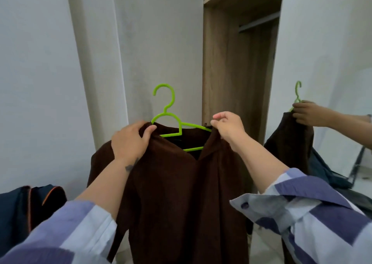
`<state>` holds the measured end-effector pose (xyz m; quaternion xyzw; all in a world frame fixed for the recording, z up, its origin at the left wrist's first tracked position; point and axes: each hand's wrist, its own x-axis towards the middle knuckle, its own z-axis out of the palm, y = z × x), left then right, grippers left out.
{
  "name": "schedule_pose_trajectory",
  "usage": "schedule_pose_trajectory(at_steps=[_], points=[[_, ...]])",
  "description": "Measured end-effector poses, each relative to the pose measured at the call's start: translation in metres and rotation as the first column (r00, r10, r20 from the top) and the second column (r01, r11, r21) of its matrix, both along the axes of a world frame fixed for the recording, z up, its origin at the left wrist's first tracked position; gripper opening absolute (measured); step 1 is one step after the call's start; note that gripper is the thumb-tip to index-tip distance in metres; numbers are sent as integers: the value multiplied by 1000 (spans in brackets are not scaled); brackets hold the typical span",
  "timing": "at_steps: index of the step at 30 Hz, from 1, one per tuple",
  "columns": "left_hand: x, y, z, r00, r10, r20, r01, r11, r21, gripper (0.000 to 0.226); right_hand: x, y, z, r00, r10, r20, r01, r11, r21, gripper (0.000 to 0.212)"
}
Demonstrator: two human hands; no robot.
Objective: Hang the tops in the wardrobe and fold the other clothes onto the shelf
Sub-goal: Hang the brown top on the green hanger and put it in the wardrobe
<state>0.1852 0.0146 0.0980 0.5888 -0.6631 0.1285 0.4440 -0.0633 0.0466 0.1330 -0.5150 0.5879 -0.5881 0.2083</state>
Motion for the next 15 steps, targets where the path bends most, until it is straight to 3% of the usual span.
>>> schedule_pose_trajectory(at_steps=[2,3,4,6,8,11,15], points=[[-2,-4,2,997,-21,-74,22,1000,12,41,2,7,-1,984,147,-104,-149,989,-11,7],[-3,-5,4,994,-40,-104,42,999,14,42,2,11,-2,969,145,-198,-153,988,-22,8],[-5,-6,6,990,-65,-126,67,998,16,42,1,13,-1,947,51,-318,-77,995,-71,8],[-10,-6,10,981,-123,-149,127,992,23,41,-3,14,2,812,-237,-533,134,965,-225,8],[-17,-6,10,971,-179,-161,184,983,14,41,-2,13,7,726,-241,-644,99,963,-249,15],[-27,-6,9,956,-242,-166,248,969,11,42,12,5,7,782,-34,-623,-72,987,-143,16],[-29,-12,6,922,-317,-224,329,944,16,37,23,1,-2,772,-40,-634,-68,987,-145,18]])
